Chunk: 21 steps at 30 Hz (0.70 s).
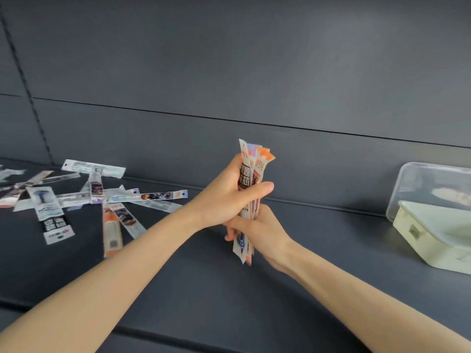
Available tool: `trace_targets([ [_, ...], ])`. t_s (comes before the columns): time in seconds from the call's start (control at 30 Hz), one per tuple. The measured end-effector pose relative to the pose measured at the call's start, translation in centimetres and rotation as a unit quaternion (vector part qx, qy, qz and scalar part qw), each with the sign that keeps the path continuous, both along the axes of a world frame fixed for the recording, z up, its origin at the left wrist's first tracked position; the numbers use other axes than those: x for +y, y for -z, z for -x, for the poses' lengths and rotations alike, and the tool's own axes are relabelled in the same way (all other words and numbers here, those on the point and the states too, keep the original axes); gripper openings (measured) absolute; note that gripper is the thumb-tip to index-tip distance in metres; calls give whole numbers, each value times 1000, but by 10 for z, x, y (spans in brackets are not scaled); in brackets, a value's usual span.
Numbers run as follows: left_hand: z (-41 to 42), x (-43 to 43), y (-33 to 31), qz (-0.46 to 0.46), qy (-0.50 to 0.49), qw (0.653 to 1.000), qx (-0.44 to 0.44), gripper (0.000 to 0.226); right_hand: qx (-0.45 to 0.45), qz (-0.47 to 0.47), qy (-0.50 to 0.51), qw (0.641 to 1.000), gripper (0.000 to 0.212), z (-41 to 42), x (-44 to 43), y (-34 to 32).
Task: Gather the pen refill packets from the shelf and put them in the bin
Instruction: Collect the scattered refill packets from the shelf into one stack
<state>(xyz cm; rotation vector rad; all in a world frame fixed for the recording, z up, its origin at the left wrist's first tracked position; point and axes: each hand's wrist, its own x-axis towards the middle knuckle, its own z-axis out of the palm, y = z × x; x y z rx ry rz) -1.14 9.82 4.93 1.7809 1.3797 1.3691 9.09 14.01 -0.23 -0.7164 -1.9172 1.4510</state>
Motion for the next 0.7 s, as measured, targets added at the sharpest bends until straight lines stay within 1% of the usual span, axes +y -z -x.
trace_targets([
  [0.07, 33, -11, -2, 7, 6, 1000, 0, 37, 0, -13, 2, 1000, 28, 30, -9, -2],
  [0.13, 71, -24, -1, 35, 20, 999, -8, 37, 9, -19, 6, 1000, 29, 60, -16, -2],
  [0.17, 92, -30, 0, 50, 16, 999, 1, 41, 19, -15, 13, 1000, 29, 75, -19, -2],
  [0.2, 114, -36, 2, 63, -1, 998, 21, 47, 28, -10, 25, 999, 28, 89, -23, -1],
  [0.23, 137, -40, 5, 74, -31, 996, 42, 48, 36, -6, 38, 999, 27, 101, -25, 0],
  [0.3, 180, -42, 17, 84, -102, 988, 83, 36, 40, 3, 62, 997, 24, 121, -31, 3],
  [0.37, 217, -39, 31, 112, -152, 966, 178, 32, 39, 26, 77, 996, 25, 137, -36, 5],
  [0.4, 232, -37, 37, 142, -159, 946, 243, 34, 37, 43, 82, 995, 27, 142, -38, 5],
  [0.47, 254, -34, 48, 193, -158, 895, 370, 38, 28, 64, 94, 993, 32, 151, -39, 2],
  [0.5, 260, -32, 51, 199, -157, 876, 410, 38, 18, 59, 105, 993, 35, 154, -38, 0],
  [0.53, 264, -30, 53, 191, -159, 870, 426, 38, 6, 48, 118, 992, 37, 157, -36, -3],
  [0.6, 268, -25, 53, 164, -171, 878, 415, 38, -11, 32, 144, 989, 36, 162, -33, -6],
  [0.7, 269, -25, 55, 138, -181, 884, 409, 27, -31, 14, 171, 985, 35, 166, -27, -3],
])
